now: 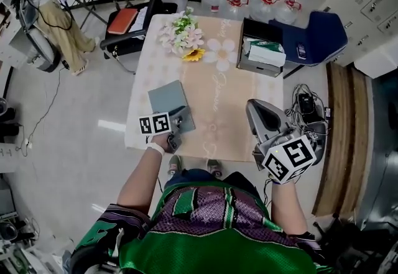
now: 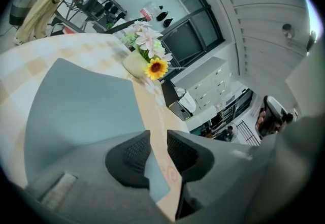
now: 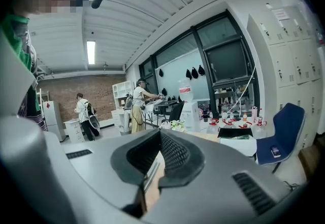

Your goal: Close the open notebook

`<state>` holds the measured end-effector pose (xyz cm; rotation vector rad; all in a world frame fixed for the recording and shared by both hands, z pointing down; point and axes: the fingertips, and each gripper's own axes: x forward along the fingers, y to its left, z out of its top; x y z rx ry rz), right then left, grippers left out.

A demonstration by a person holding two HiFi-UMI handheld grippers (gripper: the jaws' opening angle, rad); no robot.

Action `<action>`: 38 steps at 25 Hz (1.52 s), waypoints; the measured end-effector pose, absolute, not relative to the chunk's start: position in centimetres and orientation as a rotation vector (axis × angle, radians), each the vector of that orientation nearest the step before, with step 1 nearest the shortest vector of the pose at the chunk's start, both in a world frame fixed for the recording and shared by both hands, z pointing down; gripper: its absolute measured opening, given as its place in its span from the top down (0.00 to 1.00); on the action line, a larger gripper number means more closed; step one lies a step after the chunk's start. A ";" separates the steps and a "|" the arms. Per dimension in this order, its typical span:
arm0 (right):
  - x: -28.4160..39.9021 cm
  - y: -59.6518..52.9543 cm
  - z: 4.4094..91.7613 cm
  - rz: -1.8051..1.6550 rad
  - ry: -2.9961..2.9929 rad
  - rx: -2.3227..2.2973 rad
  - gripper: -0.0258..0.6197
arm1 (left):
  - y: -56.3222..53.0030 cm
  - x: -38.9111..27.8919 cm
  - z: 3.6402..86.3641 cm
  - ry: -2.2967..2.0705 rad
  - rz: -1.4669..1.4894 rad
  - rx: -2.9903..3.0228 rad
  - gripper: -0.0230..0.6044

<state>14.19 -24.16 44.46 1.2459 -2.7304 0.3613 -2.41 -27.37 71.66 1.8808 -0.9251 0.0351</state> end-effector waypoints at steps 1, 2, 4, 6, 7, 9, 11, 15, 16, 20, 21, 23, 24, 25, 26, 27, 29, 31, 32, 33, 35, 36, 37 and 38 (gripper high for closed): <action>14.2 -24.2 44.6 0.364 -2.729 1.245 0.96 | -27.4 -2.3 71.8 -0.925 0.039 1.881 0.81; 14.2 -24.1 44.7 0.368 -2.726 1.245 0.96 | -27.4 -2.3 71.9 -0.925 0.043 1.881 0.81; 14.4 -24.1 44.9 0.377 -2.718 1.250 0.96 | -27.5 -2.2 72.2 -0.926 0.054 1.877 0.81; 14.6 -23.9 45.0 0.382 -2.711 1.257 0.96 | -27.6 -2.1 72.4 -0.928 0.064 1.872 0.81; 14.7 -23.9 45.0 0.382 -2.710 1.257 0.96 | -27.6 -2.0 72.5 -0.929 0.065 1.870 0.81; 14.9 -23.8 45.2 0.383 -2.710 1.256 0.96 | -27.6 -1.8 72.5 -0.931 0.068 1.871 0.81; 15.3 -23.7 45.3 0.390 -2.702 1.266 0.96 | -27.5 -1.4 72.5 -0.932 0.075 1.877 0.81; 15.4 -23.5 45.0 0.384 -2.711 1.263 0.96 | -27.4 -1.2 72.3 -0.947 0.057 1.865 0.81; 15.4 -23.4 44.9 0.379 -2.716 1.256 0.96 | -27.4 -1.3 72.2 -0.951 0.053 1.865 0.81; 15.4 -23.2 44.2 0.357 -2.737 1.241 0.96 | -27.4 -1.4 71.2 -0.958 0.044 1.878 0.81; 15.4 -23.1 44.0 0.350 -2.745 1.234 0.96 | -27.4 -1.4 70.9 -0.963 0.041 1.880 0.81; 15.4 -23.0 43.7 0.340 -2.757 1.226 0.96 | -27.2 -1.5 70.3 -0.977 0.031 1.885 0.81; 15.5 -22.9 43.5 0.338 -2.762 1.224 0.96 | -27.1 -1.5 69.9 -0.984 0.024 1.888 0.81; 15.6 -22.9 43.3 0.335 -2.767 1.222 0.96 | -27.1 -1.6 69.5 -0.991 0.018 1.892 0.81; 15.6 -22.9 43.1 0.331 -2.775 1.219 0.96 | -27.0 -1.7 69.1 -0.999 0.012 1.896 0.81; 15.6 -22.9 42.8 0.327 -2.784 1.213 0.96 | -27.0 -1.8 68.6 -1.008 0.005 1.901 0.81; 15.6 -22.9 42.5 0.321 -2.806 1.199 0.96 | -26.8 -2.1 67.7 -1.028 -0.006 1.912 0.81; 15.6 -22.9 42.2 0.310 -2.827 1.178 0.96 | -26.6 -2.4 66.9 -1.055 -0.015 1.921 0.81; 15.7 -23.0 42.1 0.305 -2.834 1.172 0.96 | -26.5 -2.6 66.5 -1.071 -0.020 1.925 0.81; 15.8 -23.0 41.9 0.303 -2.838 1.170 0.96 | -26.4 -2.9 66.0 -1.088 -0.024 1.930 0.81; 16.1 -23.2 41.5 0.294 -2.847 1.166 0.96 | -26.2 -3.2 65.0 -1.120 -0.029 1.946 0.81; 16.3 -23.4 41.3 0.286 -2.852 1.163 0.96 | -26.0 -3.3 64.5 -1.132 -0.037 1.953 0.81; 16.4 -23.5 41.2 0.280 -2.858 1.158 0.96 | -25.8 -3.4 63.9 -1.141 -0.052 1.957 0.81; 16.7 -23.6 41.1 0.275 -2.863 1.151 0.96 | -25.6 -3.4 63.3 -1.147 -0.073 1.960 0.81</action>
